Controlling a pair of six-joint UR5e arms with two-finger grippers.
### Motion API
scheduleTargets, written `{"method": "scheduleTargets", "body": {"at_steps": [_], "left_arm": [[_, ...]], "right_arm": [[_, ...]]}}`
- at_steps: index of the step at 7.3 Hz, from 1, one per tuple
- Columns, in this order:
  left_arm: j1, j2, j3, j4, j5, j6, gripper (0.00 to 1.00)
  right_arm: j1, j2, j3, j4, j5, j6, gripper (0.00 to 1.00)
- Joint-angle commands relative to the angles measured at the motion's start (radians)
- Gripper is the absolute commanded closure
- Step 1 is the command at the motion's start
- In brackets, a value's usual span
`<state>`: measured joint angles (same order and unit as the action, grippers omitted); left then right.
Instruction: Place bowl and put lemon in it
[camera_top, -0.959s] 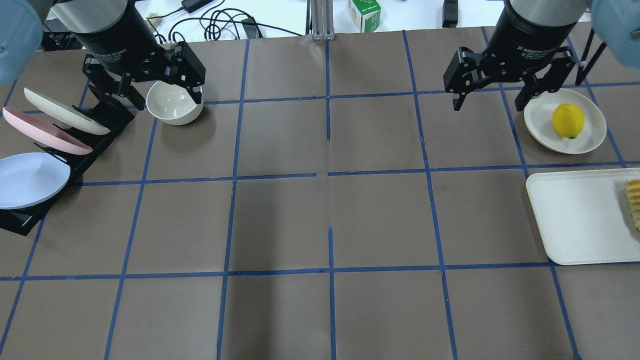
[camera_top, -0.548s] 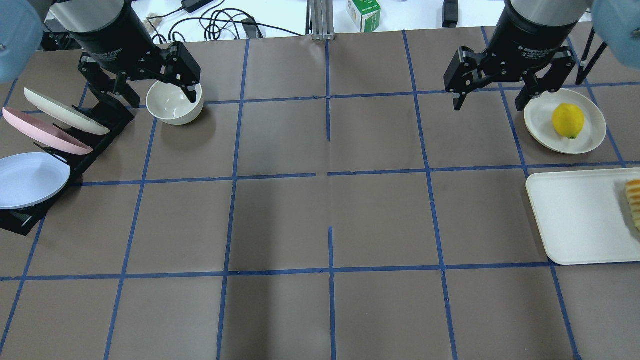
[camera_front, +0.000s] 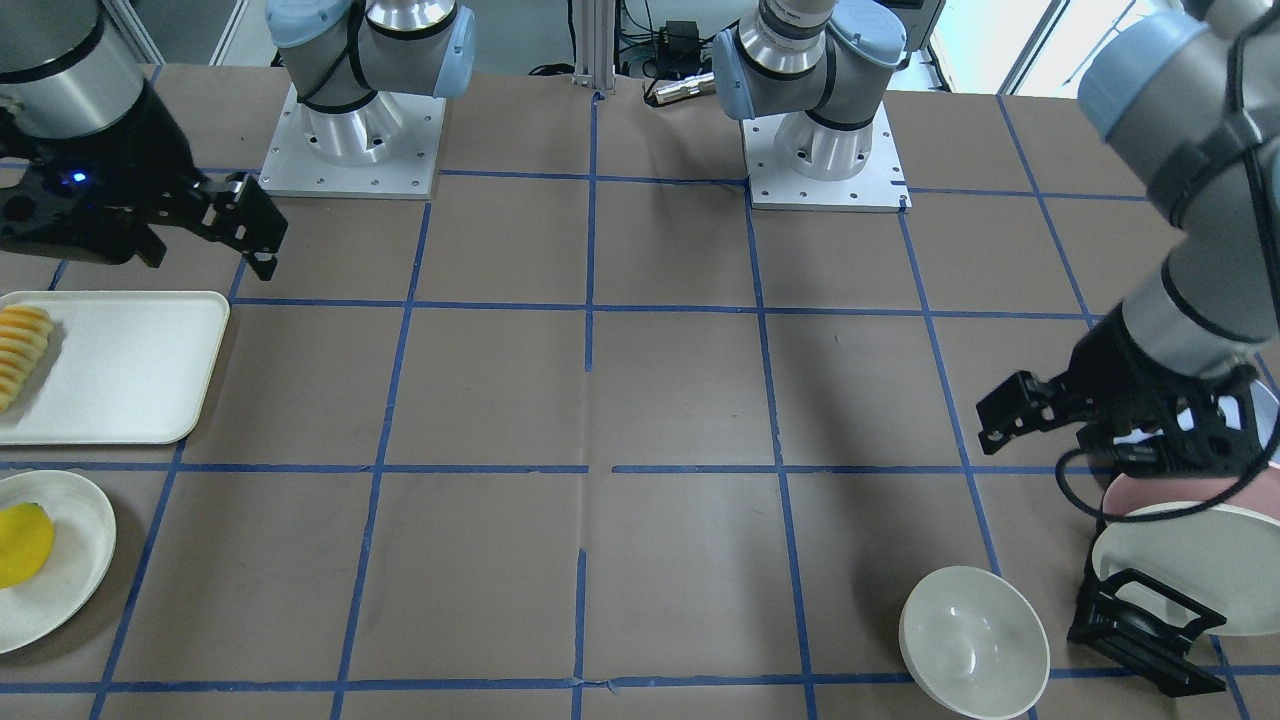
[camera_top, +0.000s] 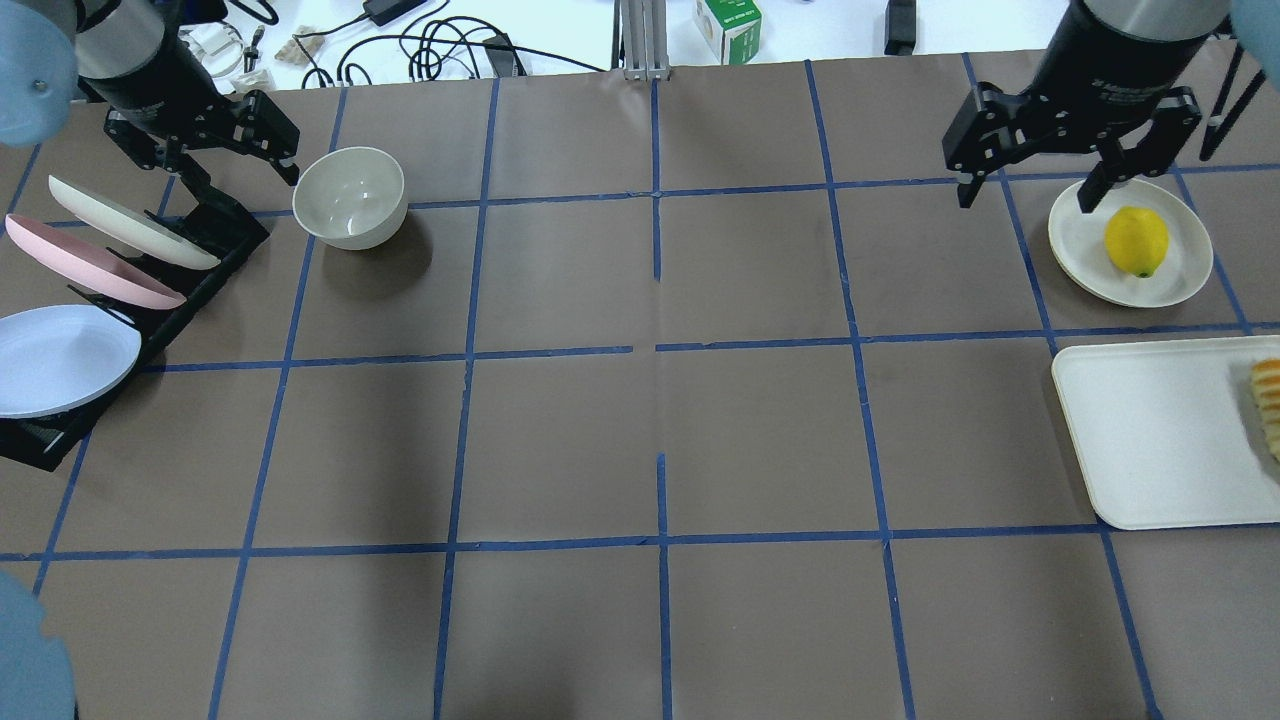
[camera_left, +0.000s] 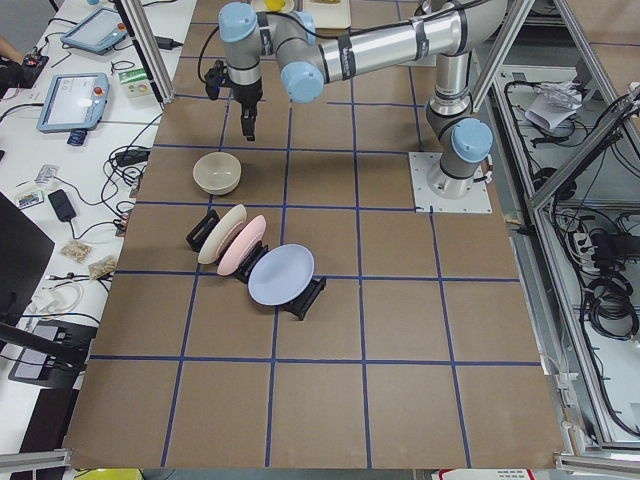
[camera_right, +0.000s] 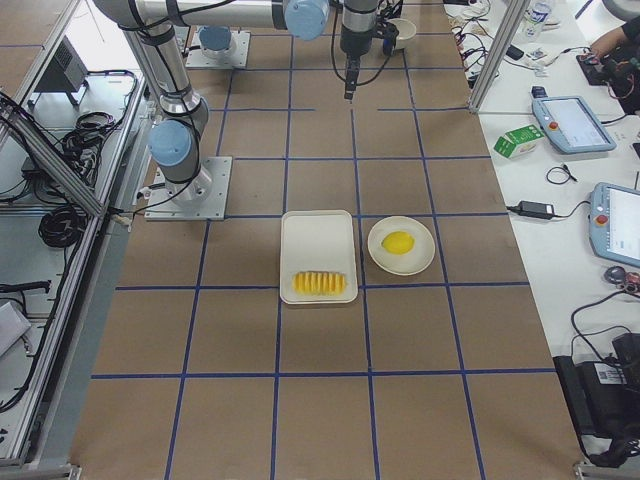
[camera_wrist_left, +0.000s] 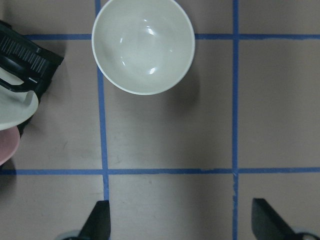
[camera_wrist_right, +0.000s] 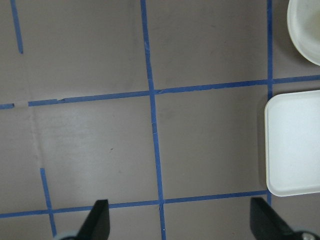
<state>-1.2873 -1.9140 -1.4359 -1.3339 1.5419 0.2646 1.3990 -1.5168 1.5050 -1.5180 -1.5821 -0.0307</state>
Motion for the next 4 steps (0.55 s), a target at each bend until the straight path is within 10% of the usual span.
{"method": "scheduleTargets", "body": {"at_steps": [1, 4], "left_arm": [[0.025, -0.162, 0.009, 0.204, 0.001, 0.039, 0.00], [0.025, -0.325, 0.115, 0.272, -0.002, 0.142, 0.00]], "right_arm": [[-0.103, 0.056, 0.001, -0.110, -0.015, -0.165, 0.00], [-0.182, 0.139, 0.000, -0.198, -0.015, -0.162, 0.00]]}}
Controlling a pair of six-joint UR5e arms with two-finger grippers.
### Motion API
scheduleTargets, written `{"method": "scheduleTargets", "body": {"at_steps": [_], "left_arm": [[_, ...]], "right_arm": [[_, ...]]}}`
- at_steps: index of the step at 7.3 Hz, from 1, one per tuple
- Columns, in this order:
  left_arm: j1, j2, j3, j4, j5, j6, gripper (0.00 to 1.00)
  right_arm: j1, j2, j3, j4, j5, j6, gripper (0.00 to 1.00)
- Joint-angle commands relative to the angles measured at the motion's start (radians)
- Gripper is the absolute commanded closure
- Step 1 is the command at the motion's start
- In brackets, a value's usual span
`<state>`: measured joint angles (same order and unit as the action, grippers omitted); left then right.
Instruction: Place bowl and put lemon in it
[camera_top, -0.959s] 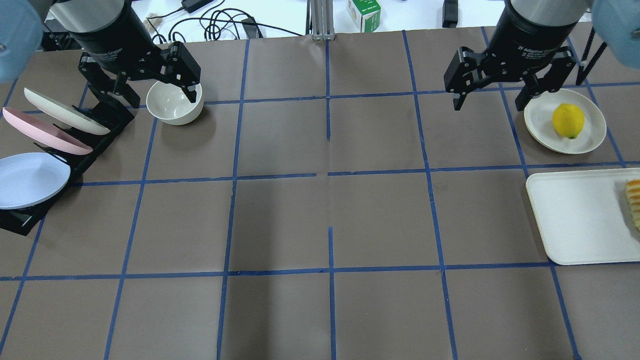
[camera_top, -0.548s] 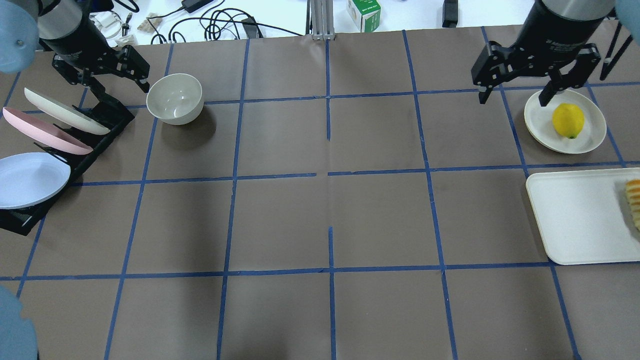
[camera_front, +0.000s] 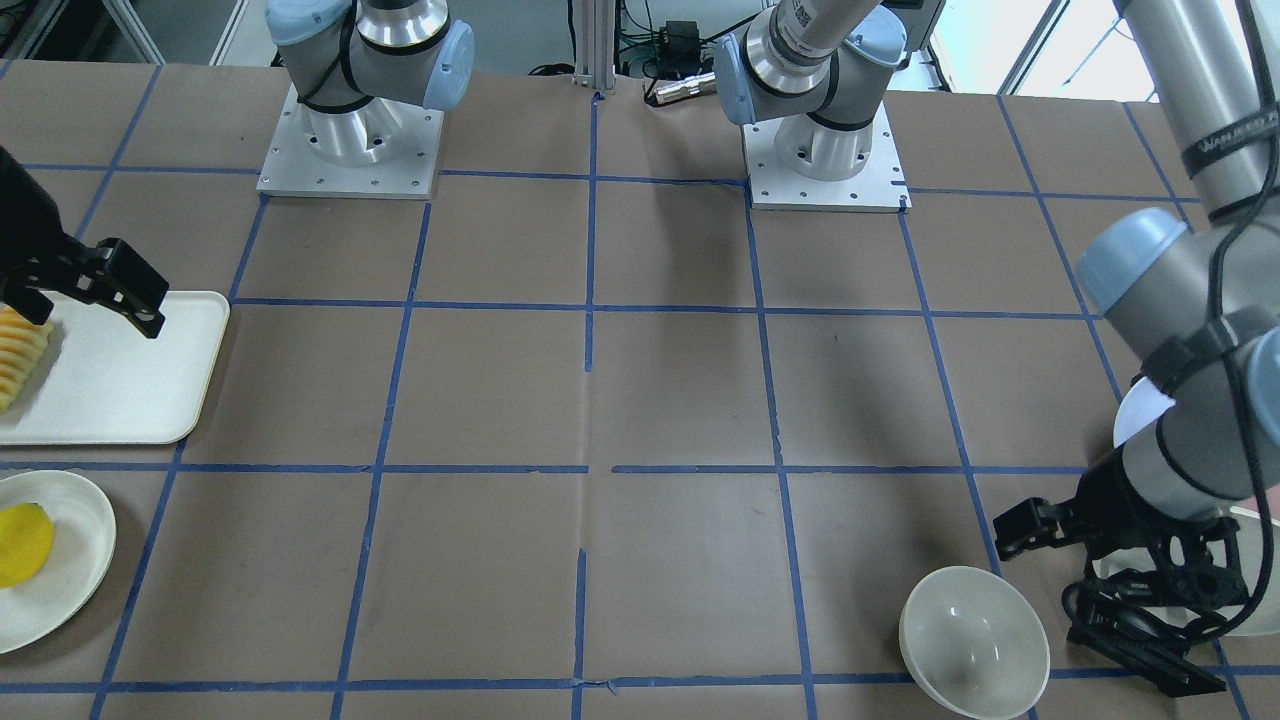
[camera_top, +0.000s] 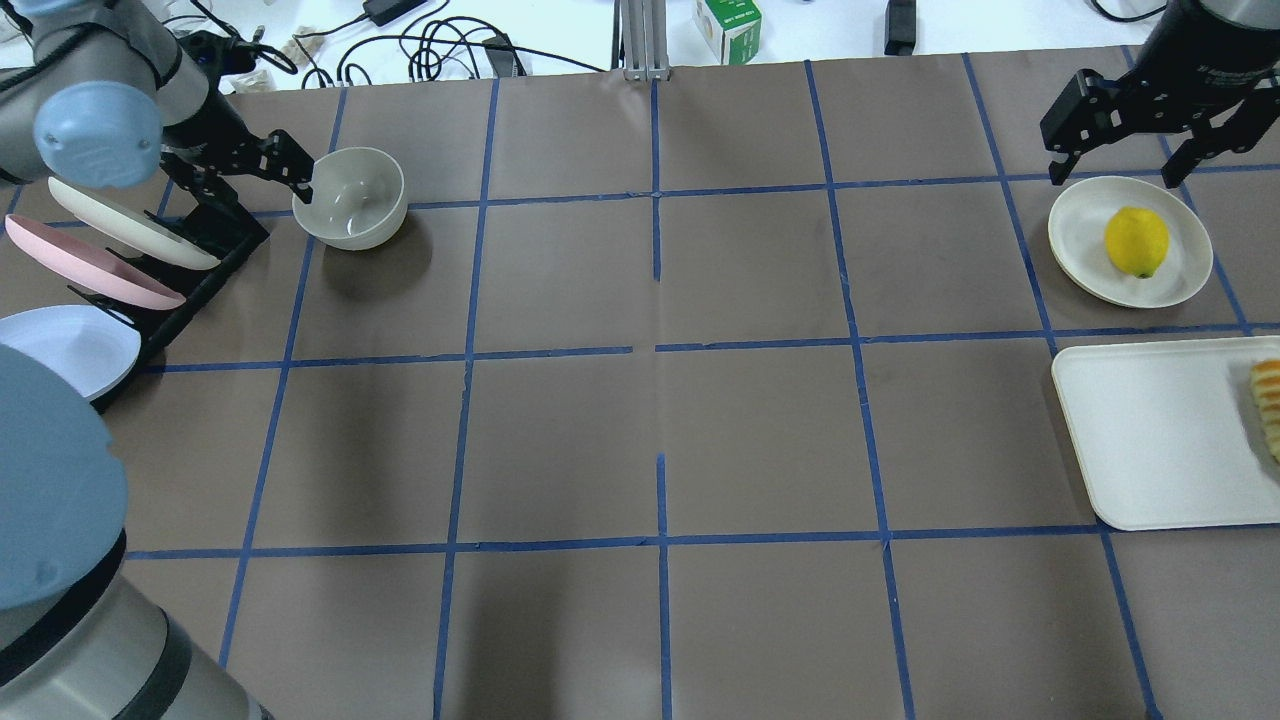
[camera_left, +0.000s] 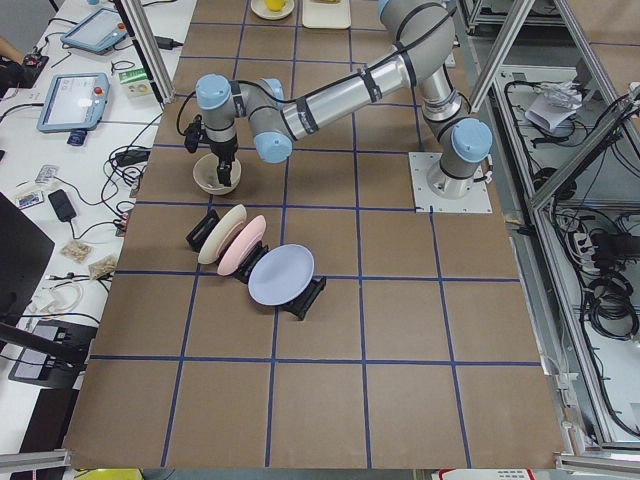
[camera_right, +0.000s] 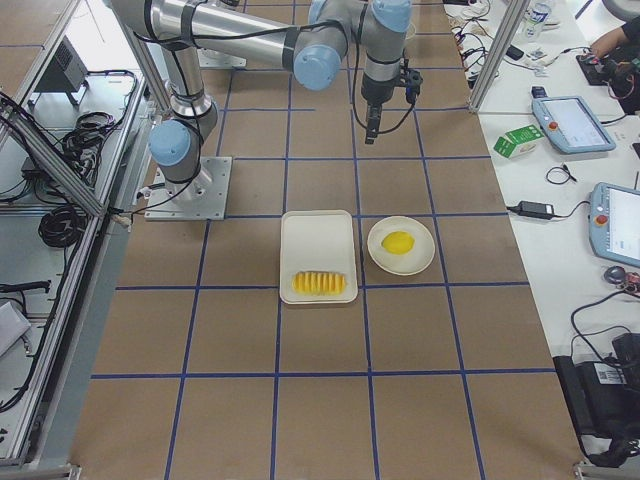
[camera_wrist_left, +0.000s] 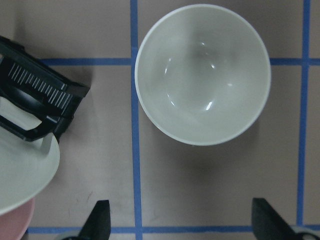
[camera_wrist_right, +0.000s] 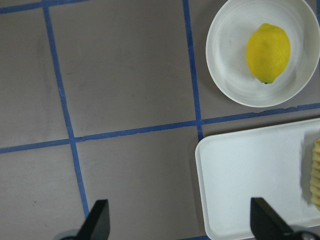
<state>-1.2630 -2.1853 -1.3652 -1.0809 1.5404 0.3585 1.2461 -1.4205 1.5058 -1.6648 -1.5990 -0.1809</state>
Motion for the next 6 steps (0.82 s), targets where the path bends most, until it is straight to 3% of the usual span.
{"method": "scheduleTargets", "body": {"at_steps": [1, 3, 5, 6], "left_arm": [[0.001, -0.094, 0.047, 0.019, -0.002, 0.042, 0.00], [0.001, -0.120, 0.057, 0.019, -0.058, 0.033, 0.03], [0.001, -0.129, 0.052, 0.021, -0.056, 0.031, 0.48], [0.001, -0.129, 0.058, 0.018, -0.062, -0.017, 0.76]], "right_arm": [[-0.033, 0.099, -0.002, -0.099, -0.016, -0.009, 0.00], [-0.103, 0.188, -0.004, -0.209, -0.004, -0.076, 0.00], [-0.177, 0.287, -0.016, -0.338, -0.010, -0.104, 0.00], [-0.178, 0.322, -0.016, -0.369, -0.010, -0.153, 0.00]]}}
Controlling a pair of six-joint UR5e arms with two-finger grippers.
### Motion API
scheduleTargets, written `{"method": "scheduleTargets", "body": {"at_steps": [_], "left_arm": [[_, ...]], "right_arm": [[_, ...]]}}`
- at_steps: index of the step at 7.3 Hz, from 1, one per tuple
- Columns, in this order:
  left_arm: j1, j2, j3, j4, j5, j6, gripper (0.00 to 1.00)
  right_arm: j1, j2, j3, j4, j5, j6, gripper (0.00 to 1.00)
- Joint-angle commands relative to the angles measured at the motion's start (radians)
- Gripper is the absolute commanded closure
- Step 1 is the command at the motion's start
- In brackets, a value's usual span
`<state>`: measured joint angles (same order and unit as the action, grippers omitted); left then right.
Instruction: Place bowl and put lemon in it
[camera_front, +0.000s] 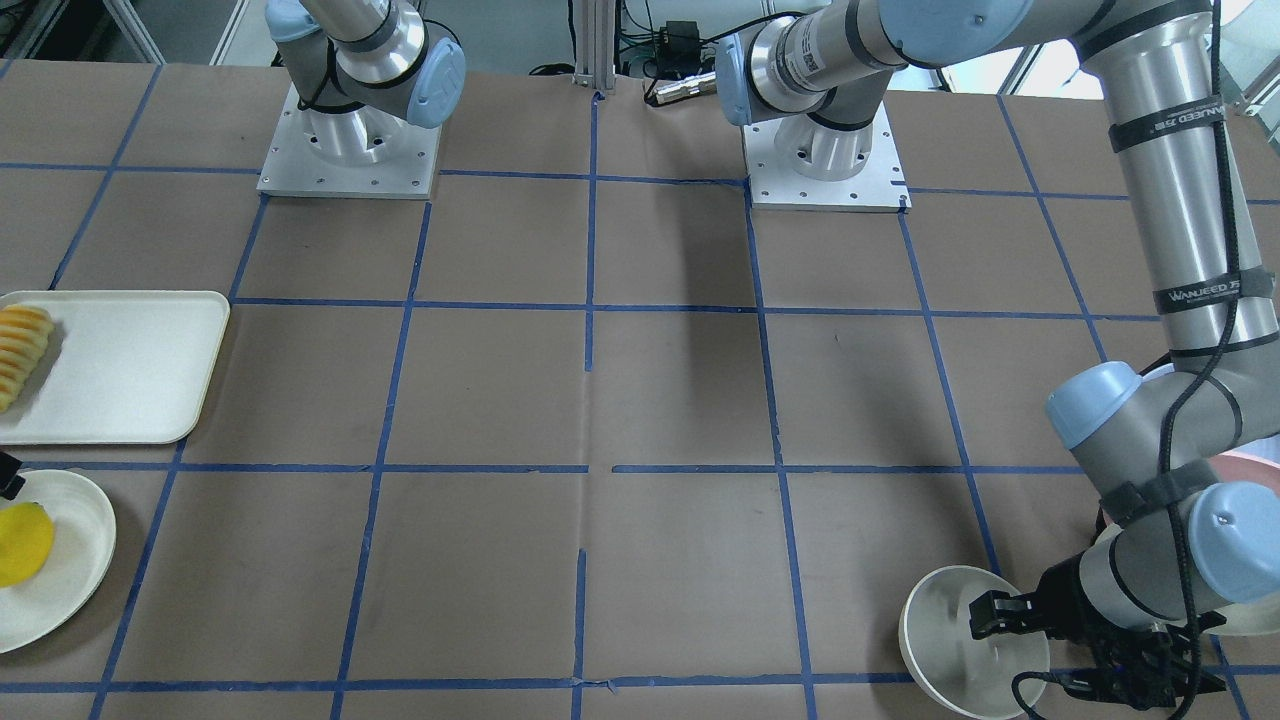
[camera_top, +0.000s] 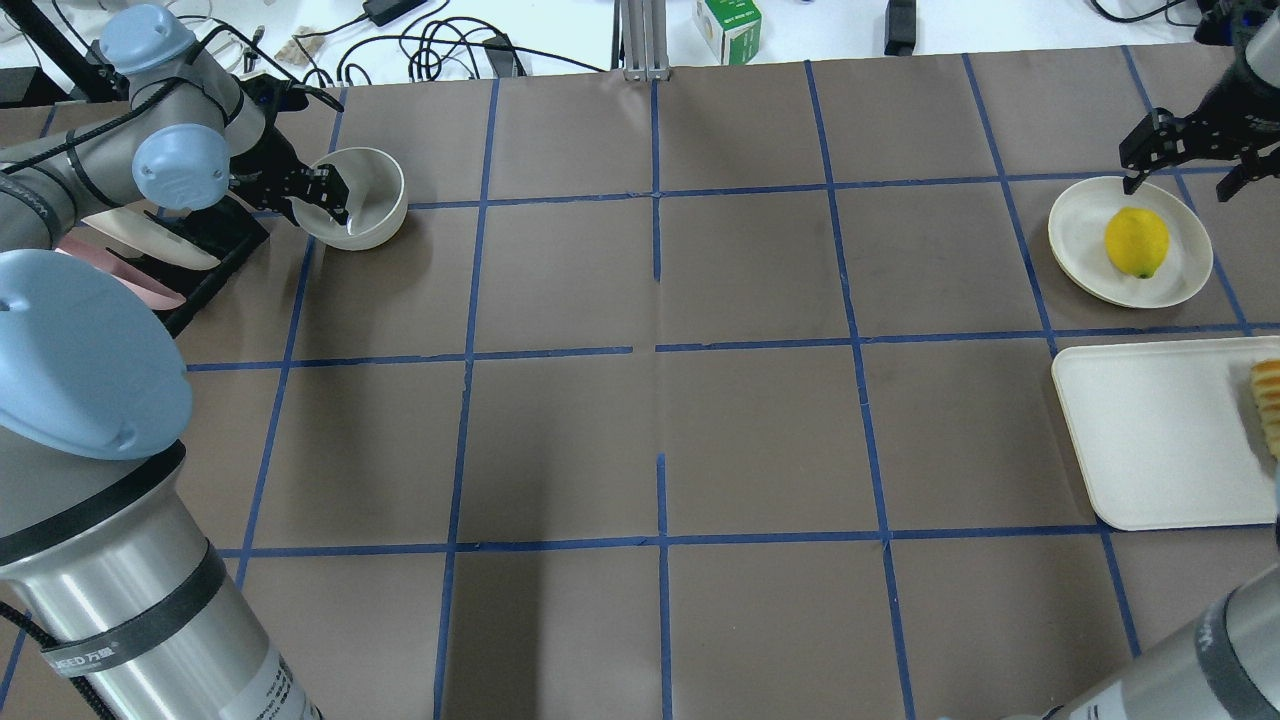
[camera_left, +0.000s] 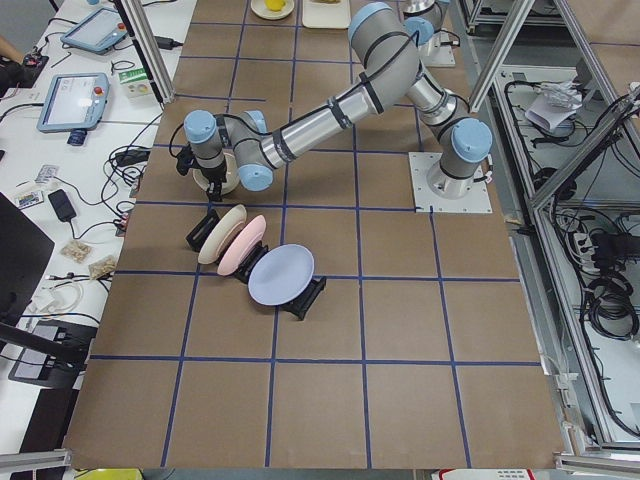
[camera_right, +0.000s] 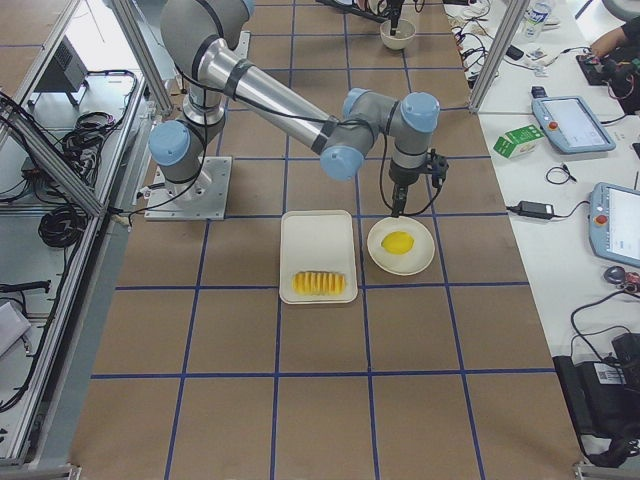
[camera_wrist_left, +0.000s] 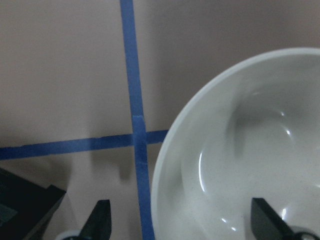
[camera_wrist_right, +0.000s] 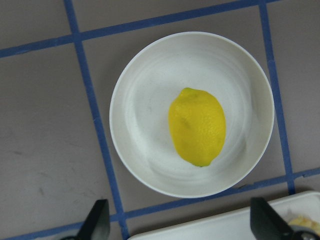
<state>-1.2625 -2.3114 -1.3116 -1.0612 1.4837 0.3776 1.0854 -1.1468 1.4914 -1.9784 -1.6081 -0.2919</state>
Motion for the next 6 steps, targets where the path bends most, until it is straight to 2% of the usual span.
{"method": "scheduleTargets", "body": {"at_steps": [1, 2, 3, 4, 5, 6], "left_arm": [[0.000, -0.002, 0.005, -0.003, -0.006, -0.087, 0.84], [0.000, 0.006, 0.005, -0.011, -0.002, -0.092, 0.96], [0.000, 0.012, 0.006, -0.011, -0.002, -0.092, 0.99], [-0.008, 0.032, 0.008, -0.022, -0.005, -0.115, 0.99], [-0.021, 0.067, 0.008, -0.093, -0.058, -0.182, 0.99], [-0.043, 0.091, -0.006, -0.109, -0.071, -0.190, 0.99]], "right_arm": [[-0.018, 0.088, -0.002, -0.089, 0.007, -0.055, 0.00], [-0.018, 0.116, -0.005, -0.115, 0.010, -0.064, 0.00], [-0.018, 0.134, 0.001, -0.131, 0.011, -0.072, 0.00], [-0.018, 0.148, -0.003, -0.158, 0.010, -0.075, 0.00], [-0.018, 0.166, 0.000, -0.166, 0.010, -0.069, 0.00], [-0.018, 0.186, -0.002, -0.166, 0.008, -0.075, 0.00]]}}
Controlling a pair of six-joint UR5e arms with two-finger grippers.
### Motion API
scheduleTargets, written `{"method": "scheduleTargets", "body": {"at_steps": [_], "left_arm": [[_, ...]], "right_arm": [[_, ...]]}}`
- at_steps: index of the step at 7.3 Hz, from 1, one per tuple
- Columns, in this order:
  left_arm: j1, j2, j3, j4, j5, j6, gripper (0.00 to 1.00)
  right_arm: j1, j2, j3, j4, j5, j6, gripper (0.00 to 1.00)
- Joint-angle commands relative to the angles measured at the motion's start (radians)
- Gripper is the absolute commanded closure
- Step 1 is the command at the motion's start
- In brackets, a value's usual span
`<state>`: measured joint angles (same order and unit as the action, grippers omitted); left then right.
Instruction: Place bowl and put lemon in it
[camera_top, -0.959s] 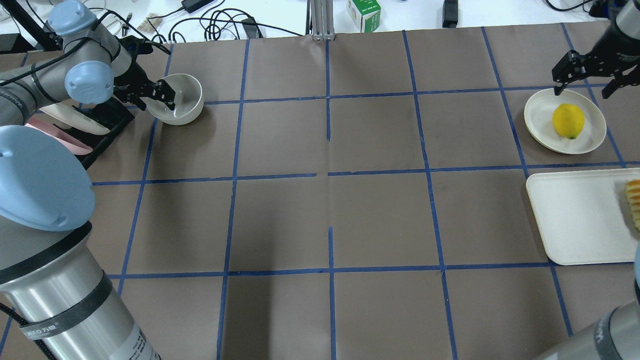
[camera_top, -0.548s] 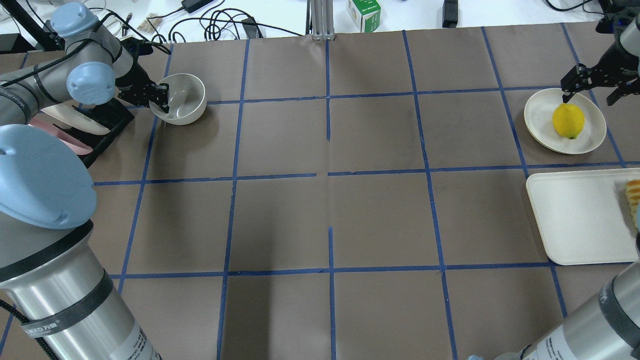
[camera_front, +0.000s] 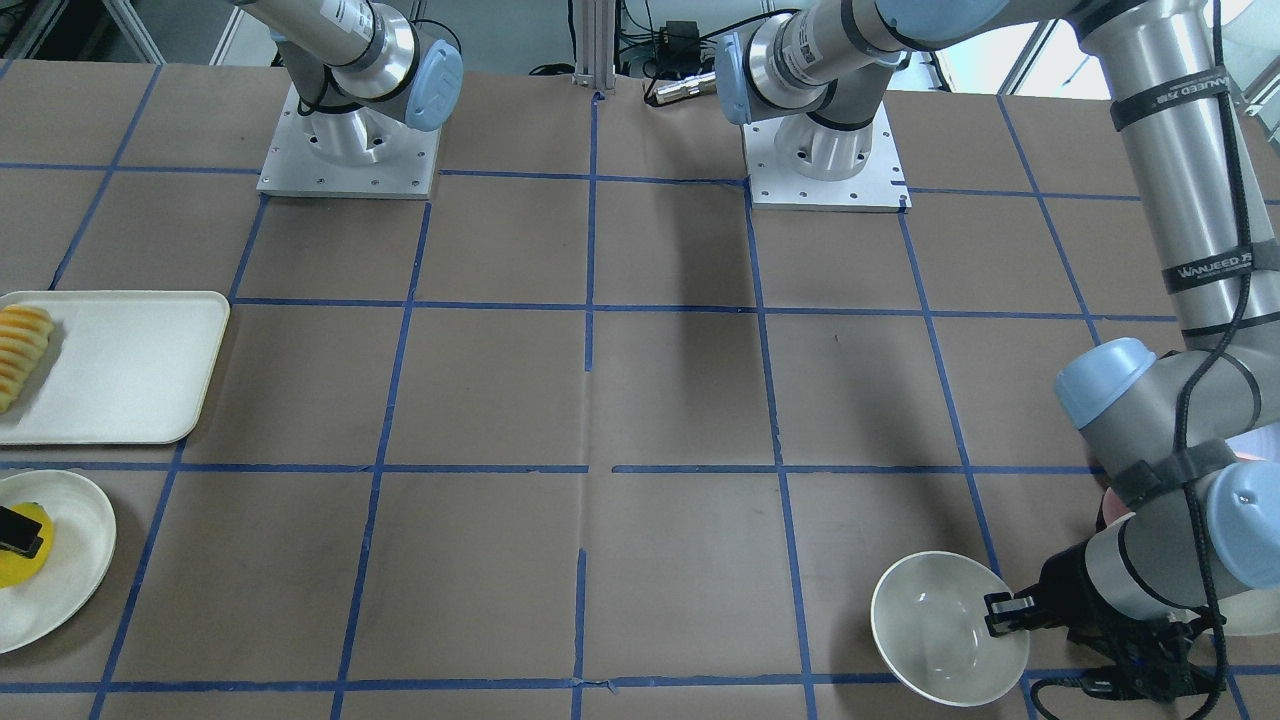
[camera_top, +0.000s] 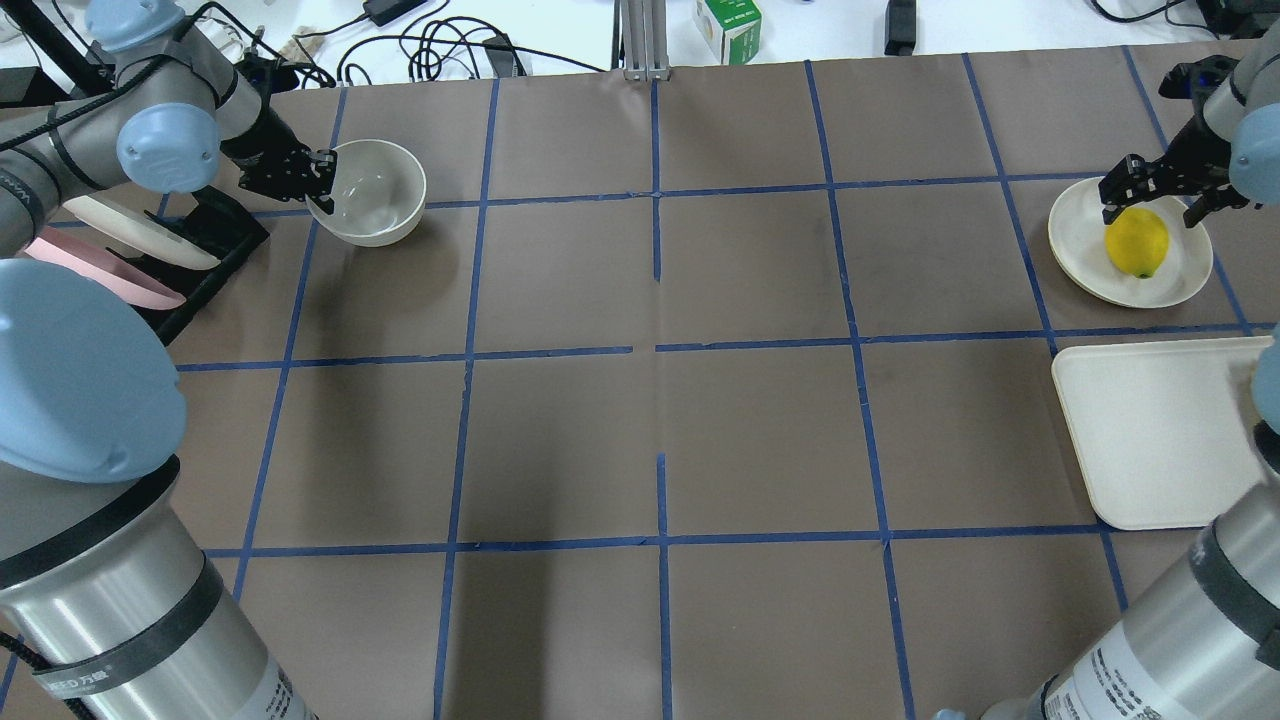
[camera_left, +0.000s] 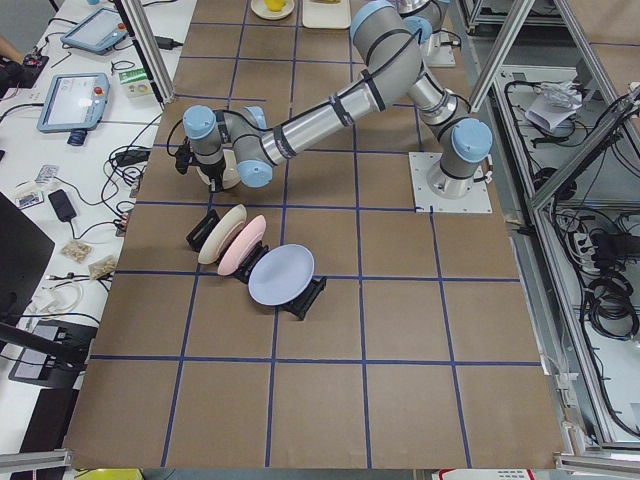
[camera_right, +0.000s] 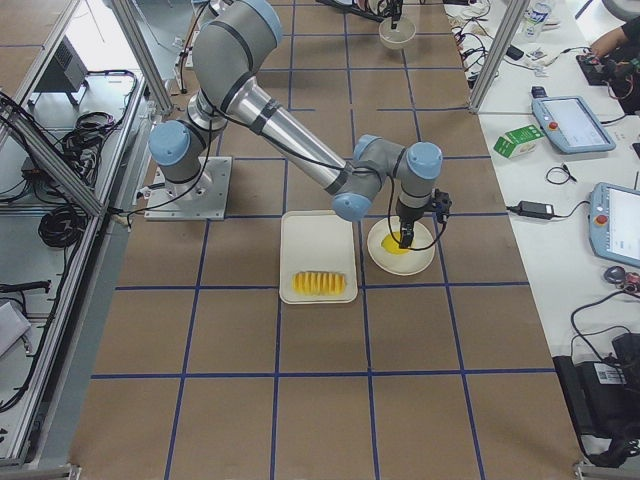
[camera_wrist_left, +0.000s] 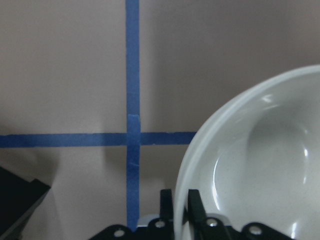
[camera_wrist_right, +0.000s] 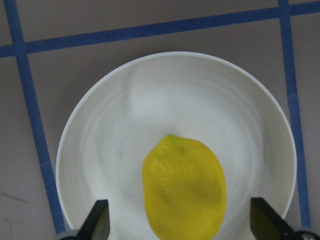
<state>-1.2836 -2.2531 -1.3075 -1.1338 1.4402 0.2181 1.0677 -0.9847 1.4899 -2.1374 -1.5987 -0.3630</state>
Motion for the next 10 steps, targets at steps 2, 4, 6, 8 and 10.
{"method": "scheduleTargets", "body": {"at_steps": [2, 4, 6, 8, 10], "left_arm": [[-0.145, 0.090, -0.027, -0.107, -0.032, -0.122, 0.99], [-0.300, 0.113, -0.102, -0.069, -0.128, -0.321, 1.00], [-0.410, 0.147, -0.256, 0.111, -0.112, -0.428, 1.00], [-0.427, 0.208, -0.486, 0.360, -0.110, -0.517, 1.00], [-0.439, 0.239, -0.550, 0.414, -0.122, -0.534, 1.00]], "right_arm": [[0.000, 0.038, 0.003, -0.009, -0.017, -0.046, 0.00], [-0.002, 0.052, -0.003, -0.006, -0.014, -0.033, 0.42], [-0.005, 0.037, -0.005, 0.031, -0.052, -0.047, 1.00], [-0.005, -0.041, -0.002, 0.080, -0.070, -0.042, 1.00], [0.021, -0.098, -0.002, 0.151, -0.058, -0.033, 1.00]]}}
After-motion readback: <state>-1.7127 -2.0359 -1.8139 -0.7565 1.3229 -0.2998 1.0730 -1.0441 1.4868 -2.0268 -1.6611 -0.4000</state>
